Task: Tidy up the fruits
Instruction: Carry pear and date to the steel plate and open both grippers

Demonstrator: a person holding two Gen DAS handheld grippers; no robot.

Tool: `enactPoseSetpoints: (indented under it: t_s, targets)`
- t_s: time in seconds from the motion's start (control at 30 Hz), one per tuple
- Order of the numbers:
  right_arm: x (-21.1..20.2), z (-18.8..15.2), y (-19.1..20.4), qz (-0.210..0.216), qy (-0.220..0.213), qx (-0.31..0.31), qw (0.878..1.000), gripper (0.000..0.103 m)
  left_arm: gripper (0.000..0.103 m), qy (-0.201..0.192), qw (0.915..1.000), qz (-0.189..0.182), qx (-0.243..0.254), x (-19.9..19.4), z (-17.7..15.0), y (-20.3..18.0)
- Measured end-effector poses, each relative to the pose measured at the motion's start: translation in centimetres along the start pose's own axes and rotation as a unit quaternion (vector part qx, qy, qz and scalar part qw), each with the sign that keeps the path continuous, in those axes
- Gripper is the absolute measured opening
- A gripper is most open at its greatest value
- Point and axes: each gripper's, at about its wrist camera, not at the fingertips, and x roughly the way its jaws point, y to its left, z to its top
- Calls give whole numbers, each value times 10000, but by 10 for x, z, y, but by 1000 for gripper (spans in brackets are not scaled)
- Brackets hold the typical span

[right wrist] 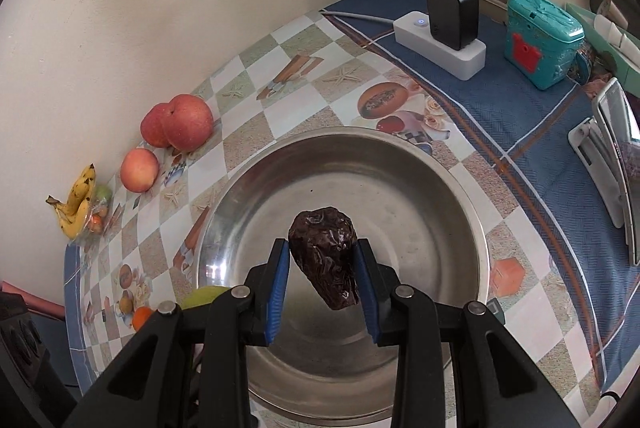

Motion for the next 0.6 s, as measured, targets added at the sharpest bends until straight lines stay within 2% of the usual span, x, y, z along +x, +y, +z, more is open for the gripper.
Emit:
enactPoseSetpoints:
  t_s: [0.2,0.33,0.43,0.6]
  targets:
    - [4,-2,1,-89,70,-17,9999,35,64,-91,9999,-54,6,-5,1,2]
    - [4,-3,4,-127,63,-91,9999,36,64,-99,9999,0,-19,-9,2,6]
    - [4,-3,6,-159,68,-141,9998,36,64,-59,9999,9,-114,-9,3,11]
    - [6,-4,5,-207,123,-147,9996,36,64,59,9988,230,-437,-11,3,32]
